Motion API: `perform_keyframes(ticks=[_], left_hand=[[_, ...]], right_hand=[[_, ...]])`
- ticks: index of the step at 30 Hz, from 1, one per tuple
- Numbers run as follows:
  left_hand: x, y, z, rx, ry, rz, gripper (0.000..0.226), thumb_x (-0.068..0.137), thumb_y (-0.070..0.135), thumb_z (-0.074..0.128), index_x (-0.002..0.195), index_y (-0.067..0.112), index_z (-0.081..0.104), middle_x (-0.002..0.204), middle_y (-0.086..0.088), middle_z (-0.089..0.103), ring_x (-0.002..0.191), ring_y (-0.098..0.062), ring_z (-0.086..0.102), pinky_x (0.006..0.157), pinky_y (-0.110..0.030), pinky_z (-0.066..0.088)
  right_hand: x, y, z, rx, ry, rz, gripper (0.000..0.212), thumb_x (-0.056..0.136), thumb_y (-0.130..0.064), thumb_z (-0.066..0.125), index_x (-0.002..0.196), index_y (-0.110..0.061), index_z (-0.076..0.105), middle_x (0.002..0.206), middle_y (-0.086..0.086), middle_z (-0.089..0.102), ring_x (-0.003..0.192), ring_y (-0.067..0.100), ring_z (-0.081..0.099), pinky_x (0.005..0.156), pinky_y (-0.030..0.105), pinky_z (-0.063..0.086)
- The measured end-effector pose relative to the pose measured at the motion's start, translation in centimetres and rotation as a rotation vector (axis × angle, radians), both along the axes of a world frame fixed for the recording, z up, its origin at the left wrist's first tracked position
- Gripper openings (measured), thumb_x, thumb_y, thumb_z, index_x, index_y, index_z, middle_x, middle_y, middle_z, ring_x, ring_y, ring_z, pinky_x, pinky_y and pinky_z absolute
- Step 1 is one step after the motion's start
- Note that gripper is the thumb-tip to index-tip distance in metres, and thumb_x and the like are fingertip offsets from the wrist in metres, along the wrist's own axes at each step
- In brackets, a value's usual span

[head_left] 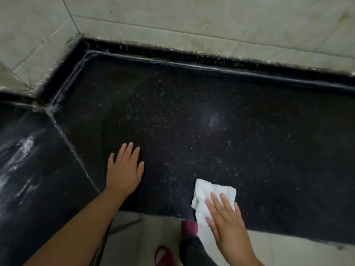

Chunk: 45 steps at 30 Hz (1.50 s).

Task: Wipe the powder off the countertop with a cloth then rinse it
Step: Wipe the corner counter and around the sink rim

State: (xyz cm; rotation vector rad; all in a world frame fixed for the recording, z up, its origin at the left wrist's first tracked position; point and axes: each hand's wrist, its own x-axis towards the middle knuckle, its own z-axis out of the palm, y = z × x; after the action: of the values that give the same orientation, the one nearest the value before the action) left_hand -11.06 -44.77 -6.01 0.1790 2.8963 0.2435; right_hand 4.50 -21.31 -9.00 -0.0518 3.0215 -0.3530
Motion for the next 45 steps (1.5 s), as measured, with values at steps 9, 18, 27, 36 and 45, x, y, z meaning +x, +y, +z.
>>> perform_keyframes(ticks=[9, 18, 27, 36, 45], left_hand=[[2.5, 2.5, -0.5, -0.031, -0.017, -0.126, 0.051, 0.099, 0.037, 0.021, 0.147, 0.021, 0.011, 0.156, -0.001, 0.002, 0.143, -0.016, -0.004, 0.114, -0.043, 0.003], [2.7, 2.6, -1.2, 0.061, 0.043, -0.093, 0.051, 0.097, 0.035, 0.027, 0.146, 0.022, 0.018, 0.155, -0.001, 0.008, 0.143, -0.015, -0.001, 0.114, -0.042, -0.001], [2.8, 2.8, -1.0, 0.077, 0.05, -0.089, 0.05, 0.097, 0.034, 0.03, 0.145, 0.02, 0.021, 0.155, -0.002, 0.01, 0.143, -0.016, 0.001, 0.113, -0.043, -0.002], [3.2, 2.9, -0.2, 0.023, 0.041, -0.092, 0.051, 0.098, 0.036, 0.025, 0.146, 0.024, 0.014, 0.156, 0.002, 0.005, 0.143, -0.015, -0.002, 0.114, -0.042, -0.001], [2.6, 2.3, 0.5, -0.013, -0.02, -0.051, 0.056, 0.097, 0.043, 0.022, 0.147, 0.027, 0.001, 0.156, 0.0, 0.0, 0.143, -0.018, -0.005, 0.114, -0.044, 0.001]], right_hand=[[5.7, 7.6, 2.4, 0.122, -0.195, -0.569, 0.054, 0.099, -0.045, 0.015, 0.132, -0.019, 0.05, 0.14, 0.006, 0.048, 0.128, 0.029, 0.047, 0.091, 0.06, 0.041], [-5.0, 11.9, 3.4, -0.03, -0.278, -0.896, 0.052, 0.1, -0.04, 0.017, 0.149, -0.026, 0.005, 0.157, 0.001, -0.005, 0.144, 0.024, -0.006, 0.113, 0.05, -0.001], [2.5, -0.2, -0.3, 0.084, -0.076, -0.217, 0.051, 0.101, -0.039, 0.002, 0.129, -0.021, 0.04, 0.139, -0.003, 0.043, 0.13, 0.026, 0.041, 0.098, 0.043, 0.042], [7.2, 7.6, 1.6, 0.1, -0.304, -0.511, 0.066, 0.097, -0.05, 0.001, 0.13, -0.019, 0.048, 0.142, 0.005, 0.044, 0.127, 0.026, 0.042, 0.082, 0.068, 0.04], [-7.7, 4.5, 4.4, 0.174, -0.415, -0.378, 0.055, 0.098, -0.047, 0.011, 0.146, -0.032, -0.01, 0.156, -0.001, -0.016, 0.143, 0.024, -0.014, 0.112, 0.055, -0.005]])
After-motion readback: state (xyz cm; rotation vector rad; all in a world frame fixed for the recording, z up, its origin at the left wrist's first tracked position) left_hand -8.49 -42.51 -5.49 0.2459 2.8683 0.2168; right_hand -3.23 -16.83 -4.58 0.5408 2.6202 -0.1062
